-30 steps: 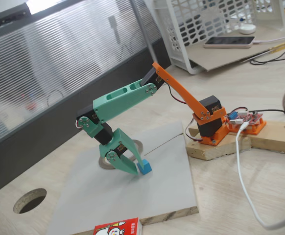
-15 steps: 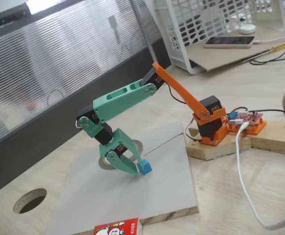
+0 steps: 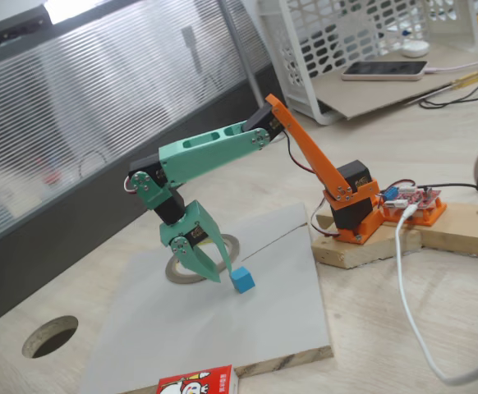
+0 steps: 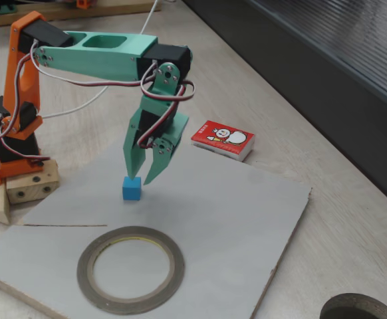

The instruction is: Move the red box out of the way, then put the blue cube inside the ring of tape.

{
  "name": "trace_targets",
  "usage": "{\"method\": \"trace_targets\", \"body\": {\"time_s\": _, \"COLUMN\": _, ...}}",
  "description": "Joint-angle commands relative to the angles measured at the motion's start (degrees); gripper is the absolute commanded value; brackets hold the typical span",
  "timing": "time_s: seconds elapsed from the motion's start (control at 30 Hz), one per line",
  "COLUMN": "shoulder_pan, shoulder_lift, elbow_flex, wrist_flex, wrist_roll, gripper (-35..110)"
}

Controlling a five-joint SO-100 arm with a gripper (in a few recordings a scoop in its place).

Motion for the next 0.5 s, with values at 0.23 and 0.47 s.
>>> {"method": "trace_targets", "body": {"time_s": 0.23, "shoulder_pan": -0.35, "shoulder_lift": 3.43, "elbow_flex": 0.79, "wrist_flex": 1.32, "wrist_roll": 0.88, "gripper": 14}}
{"method": "trace_targets", "body": {"time_s": 0.47, "shoulder_pan": -0.35, "shoulder_lift": 4.57, "elbow_flex": 0.18, "wrist_flex": 1.32, "wrist_roll": 0.88, "gripper": 14}}
